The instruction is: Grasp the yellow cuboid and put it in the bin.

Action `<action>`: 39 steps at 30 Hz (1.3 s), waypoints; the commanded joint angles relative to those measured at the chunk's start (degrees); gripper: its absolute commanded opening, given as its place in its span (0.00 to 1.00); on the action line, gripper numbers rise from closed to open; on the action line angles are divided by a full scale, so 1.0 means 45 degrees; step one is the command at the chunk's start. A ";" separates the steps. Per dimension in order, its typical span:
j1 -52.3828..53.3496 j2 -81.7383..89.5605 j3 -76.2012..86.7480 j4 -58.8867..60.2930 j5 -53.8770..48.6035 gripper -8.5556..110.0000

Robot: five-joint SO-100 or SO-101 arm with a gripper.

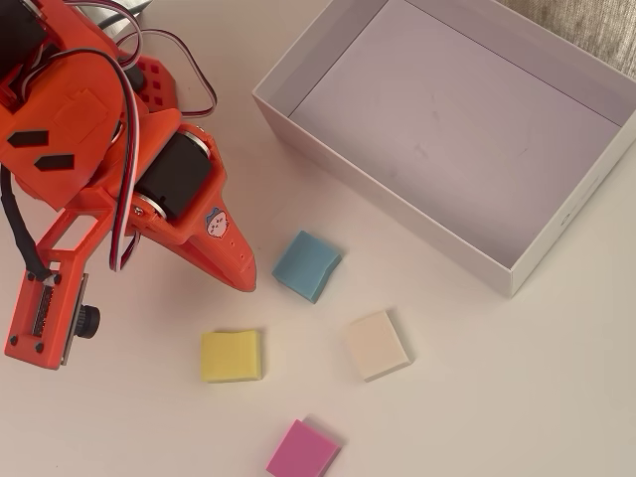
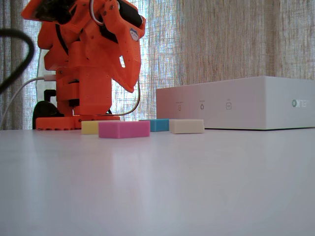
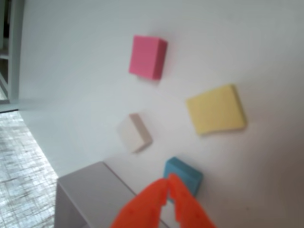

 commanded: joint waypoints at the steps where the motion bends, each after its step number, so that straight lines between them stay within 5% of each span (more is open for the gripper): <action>1: -0.0586 -0.0039 -0.0020 0.0059 -0.0293 0.00; 13: -0.0586 -0.0039 -0.0020 0.0059 -0.0293 0.01; 19: -0.0469 -0.0703 -0.0918 -0.1348 0.0078 0.10; 29: -0.1328 -0.7383 -0.8340 -0.3262 0.6855 0.17; 39: -0.1934 -1.5996 -1.7871 0.1309 1.2148 0.37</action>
